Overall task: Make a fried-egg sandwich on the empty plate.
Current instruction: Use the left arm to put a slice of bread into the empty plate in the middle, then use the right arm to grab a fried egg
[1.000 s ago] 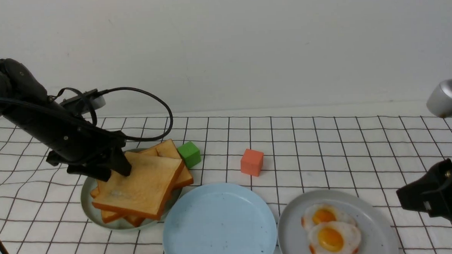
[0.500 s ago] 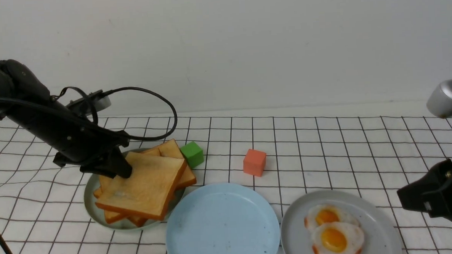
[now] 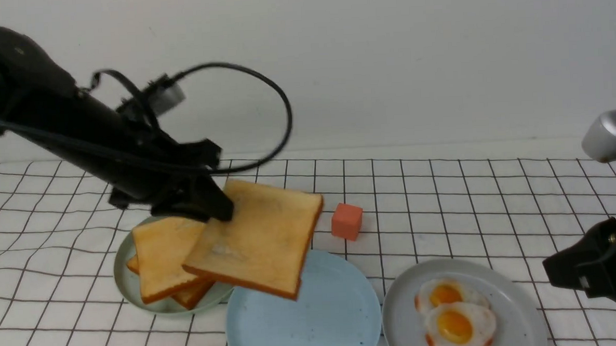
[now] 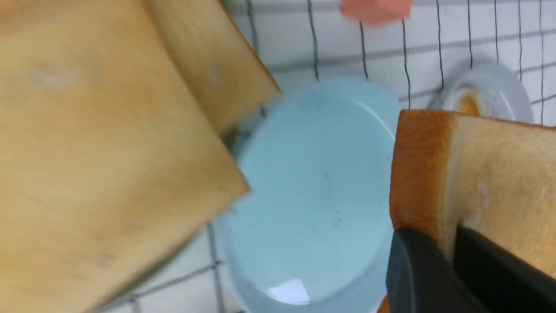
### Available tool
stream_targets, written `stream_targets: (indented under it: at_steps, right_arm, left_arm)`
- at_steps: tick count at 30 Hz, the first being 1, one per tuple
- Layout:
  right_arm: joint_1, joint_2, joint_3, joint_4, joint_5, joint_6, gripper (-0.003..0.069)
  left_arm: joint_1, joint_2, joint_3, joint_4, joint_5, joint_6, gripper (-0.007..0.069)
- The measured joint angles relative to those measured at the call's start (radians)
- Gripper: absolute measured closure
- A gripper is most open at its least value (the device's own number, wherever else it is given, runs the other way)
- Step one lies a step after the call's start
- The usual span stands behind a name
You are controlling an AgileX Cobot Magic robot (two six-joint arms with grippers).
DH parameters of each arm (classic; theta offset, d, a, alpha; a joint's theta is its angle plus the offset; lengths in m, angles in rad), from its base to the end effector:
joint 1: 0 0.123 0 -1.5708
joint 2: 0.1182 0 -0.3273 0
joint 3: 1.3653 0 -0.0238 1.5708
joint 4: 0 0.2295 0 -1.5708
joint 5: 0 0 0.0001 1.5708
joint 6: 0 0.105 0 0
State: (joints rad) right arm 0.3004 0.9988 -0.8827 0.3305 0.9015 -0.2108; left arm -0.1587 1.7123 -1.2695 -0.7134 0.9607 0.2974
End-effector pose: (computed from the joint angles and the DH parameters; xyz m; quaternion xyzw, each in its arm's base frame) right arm 0.1348 0.0698 0.3546 -0.1823 0.9200 0.1683 0.3033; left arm 0.3279 -0.1096 0.2998 0.0522 0.9421 -0.3003 0.1401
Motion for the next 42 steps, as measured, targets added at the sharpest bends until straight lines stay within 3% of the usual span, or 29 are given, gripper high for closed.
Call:
stream_targets:
  at_steps: [8,17,22,26,31,38,40,42]
  right_arm:
    - [0.0,0.0,0.0,0.0,0.0,0.0,0.0418]
    - [0.0,0.0,0.0,-0.001,-0.011,0.0,0.0418]
    - [0.0,0.0,0.0,-0.001,-0.021,0.0,0.0412]
    - [0.0,0.0,0.0,-0.001,-0.042,0.0,0.0377]
    - [-0.001,0.055,-0.002,-0.002,-0.016,0.044,0.0326]
    - [-0.049,0.262,-0.002,0.008,-0.012,0.143,0.0276]
    - [-0.087,0.313,-0.002,0.044,-0.024,0.134,0.0274]
    - [-0.152,0.381,-0.003,0.127,-0.048,0.084,0.0274]
  left_arm:
    - [-0.127,-0.001,0.21,-0.059,-0.321,-0.078,0.055]
    - [-0.142,0.052,0.225,-0.078,-0.354,-0.119,0.0526]
    - [-0.142,0.054,0.226,-0.066,-0.347,-0.122,0.0402]
    - [-0.142,0.035,0.226,-0.023,-0.331,-0.123,0.0214]
    - [-0.133,-0.018,0.202,0.059,-0.285,-0.134,0.0116]
    - [-0.123,-0.182,0.12,0.169,-0.121,-0.068,0.0125]
    - [-0.136,-0.234,0.126,0.174,-0.093,-0.032,0.0153]
    - [-0.193,-0.338,0.164,0.173,-0.057,0.095,0.0253]
